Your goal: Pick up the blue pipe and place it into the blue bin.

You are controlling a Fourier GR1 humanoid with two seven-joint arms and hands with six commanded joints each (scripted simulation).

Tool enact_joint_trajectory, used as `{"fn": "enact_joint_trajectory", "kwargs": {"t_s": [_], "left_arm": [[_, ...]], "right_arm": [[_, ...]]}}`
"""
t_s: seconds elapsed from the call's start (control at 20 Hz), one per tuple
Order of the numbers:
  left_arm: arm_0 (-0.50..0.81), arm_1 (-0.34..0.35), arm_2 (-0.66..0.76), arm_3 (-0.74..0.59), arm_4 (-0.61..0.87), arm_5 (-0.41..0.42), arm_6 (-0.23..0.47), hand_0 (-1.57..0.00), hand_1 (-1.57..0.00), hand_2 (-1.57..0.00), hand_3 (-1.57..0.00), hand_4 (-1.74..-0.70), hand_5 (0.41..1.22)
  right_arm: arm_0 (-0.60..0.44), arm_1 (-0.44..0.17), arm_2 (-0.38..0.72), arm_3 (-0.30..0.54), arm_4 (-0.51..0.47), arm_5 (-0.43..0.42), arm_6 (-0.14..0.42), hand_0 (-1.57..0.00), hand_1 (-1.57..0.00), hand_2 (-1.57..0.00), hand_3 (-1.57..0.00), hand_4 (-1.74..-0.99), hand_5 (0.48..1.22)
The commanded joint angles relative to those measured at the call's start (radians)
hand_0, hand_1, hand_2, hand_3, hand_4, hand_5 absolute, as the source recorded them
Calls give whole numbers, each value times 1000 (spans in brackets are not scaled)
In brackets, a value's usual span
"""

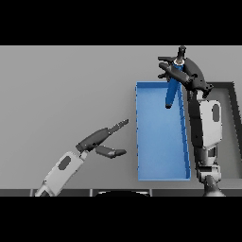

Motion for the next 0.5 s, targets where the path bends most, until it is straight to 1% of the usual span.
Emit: {"fn": "enact_joint_trajectory", "kwargs": {"t_s": [0.0, 0.05, 0.1, 0.15, 0.2, 0.25, 0.3, 0.35, 0.4, 0.45], "left_arm": [[-6, -2, 0, 1, 0, 1, 16, 1, 1, 1, 1, -825, 468], [2, -5, -6, 3, 0, -1, 14, 1, 1, 1, 1, -828, 469], [-3, -5, -4, 3, 0, -1, 21, 1, 1, 1, 1, -827, 470], [-4, -12, -9, 0, -2, 2, 23, 1, 1, 1, 1, -829, 470], [-8, -15, -7, 11, -5, 4, 23, 1, 1, 1, 1, -828, 470], [-4, -10, -4, 3, -2, 4, 20, 1, 1, 1, 1, -826, 470], [1, -5, -5, 7, -3, 1, 11, 1, 1, 1, 1, -827, 471], [11, -7, -13, 0, -11, 5, 7, 1, 1, 1, 1, -827, 472], [1, -9, -9, -6, -5, 6, 16, 1, 1, 1, 1, -827, 474], [-6, -13, -8, 0, -7, 10, 29, 1, 1, 1, 1, -826, 475]], "right_arm": [[23, 3, -3, -7, 14, -17, 15, -1571, -1571, -1571, -1571, -1499, 1221], [60, 9, -7, -14, 23, -35, 35, -1571, -1571, -1571, -1571, -1499, 1221], [97, 11, 15, -15, 35, -66, 37, -1571, -1571, -1571, -1571, -1499, 1221], [120, -13, 46, 4, 34, -93, 37, -1571, -1571, -1571, -1571, -1499, 1221], [144, -26, 87, -1, 28, -115, 37, -1571, -1571, -1571, -1351, -1548, 1221], [168, -49, 124, 0, 8, -134, 37, -1571, -1571, -1571, -1080, -1586, 1221], [196, -71, 172, -11, -15, -151, 37, -1571, -1571, -1571, -1178, -1569, 1221], [226, -100, 220, -17, -51, -174, 37, -1571, -1571, -1571, -1041, -1603, 1221], [230, -133, 277, -8, -72, -204, 36, -1571, -1571, -1571, -852, -1631, 1221], [240, -162, 335, -9, -105, -225, 36, -1571, -1571, -1571, -693, -1653, 1205]]}}
